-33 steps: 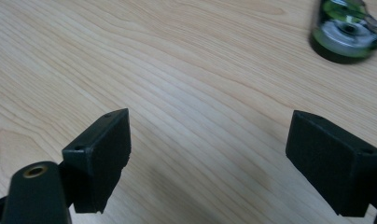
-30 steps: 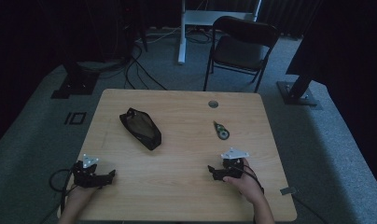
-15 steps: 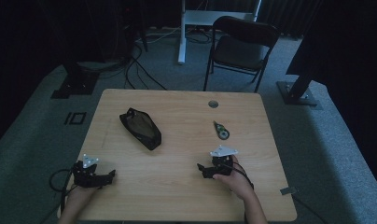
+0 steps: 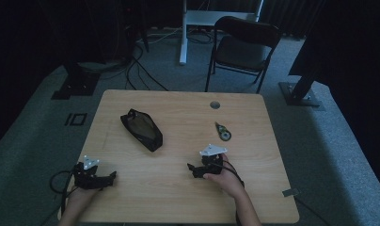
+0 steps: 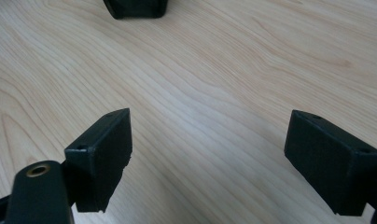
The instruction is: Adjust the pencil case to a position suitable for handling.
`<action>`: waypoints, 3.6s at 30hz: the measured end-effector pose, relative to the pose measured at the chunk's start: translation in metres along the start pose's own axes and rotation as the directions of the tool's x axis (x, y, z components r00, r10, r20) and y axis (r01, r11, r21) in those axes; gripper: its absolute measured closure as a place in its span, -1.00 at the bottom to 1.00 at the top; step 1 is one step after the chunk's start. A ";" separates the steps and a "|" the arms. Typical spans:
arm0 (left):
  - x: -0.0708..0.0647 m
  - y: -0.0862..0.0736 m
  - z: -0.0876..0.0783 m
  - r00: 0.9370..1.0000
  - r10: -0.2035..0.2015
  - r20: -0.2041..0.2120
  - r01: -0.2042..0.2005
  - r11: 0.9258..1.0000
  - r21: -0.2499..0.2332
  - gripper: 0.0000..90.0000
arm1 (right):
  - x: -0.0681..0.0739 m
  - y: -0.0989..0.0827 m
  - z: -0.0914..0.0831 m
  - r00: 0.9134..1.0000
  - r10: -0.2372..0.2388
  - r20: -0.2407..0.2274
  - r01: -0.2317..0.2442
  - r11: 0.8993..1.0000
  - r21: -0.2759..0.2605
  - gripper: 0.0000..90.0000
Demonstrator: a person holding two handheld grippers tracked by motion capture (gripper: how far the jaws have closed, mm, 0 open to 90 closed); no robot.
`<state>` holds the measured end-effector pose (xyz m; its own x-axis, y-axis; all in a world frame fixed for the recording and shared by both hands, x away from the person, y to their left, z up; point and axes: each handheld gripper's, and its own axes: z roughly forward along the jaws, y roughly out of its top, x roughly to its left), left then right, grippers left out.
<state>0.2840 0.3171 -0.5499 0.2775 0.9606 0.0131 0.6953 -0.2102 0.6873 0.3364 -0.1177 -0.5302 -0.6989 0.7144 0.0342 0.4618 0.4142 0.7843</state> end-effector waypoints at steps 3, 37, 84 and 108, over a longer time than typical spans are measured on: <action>0.000 0.000 0.000 1.000 0.000 0.000 0.000 1.000 0.000 -1.00 | 0.004 0.004 0.004 1.000 -0.006 -0.007 0.006 1.000 -0.003 -0.67; 0.000 0.000 0.000 1.000 0.000 0.000 0.000 1.000 0.000 -1.00 | 0.042 0.046 0.048 0.997 -0.043 -0.065 0.040 0.998 -0.043 -0.59; 0.000 0.000 0.000 1.000 -0.002 0.001 0.002 1.000 -0.002 -1.00 | 0.060 0.086 0.098 0.998 -0.023 -0.055 0.020 0.998 -0.063 0.55; 0.000 0.000 0.000 1.000 -0.001 0.000 0.001 1.000 0.000 -1.00 | 0.050 0.075 0.082 0.999 -0.030 -0.044 0.028 0.998 -0.059 0.61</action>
<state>0.2840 0.3171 -0.5500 0.2773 0.9607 0.0124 0.6953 -0.2096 0.6874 0.3804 -0.0046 -0.5204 -0.7357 0.6762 0.0376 0.4096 0.4000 0.8199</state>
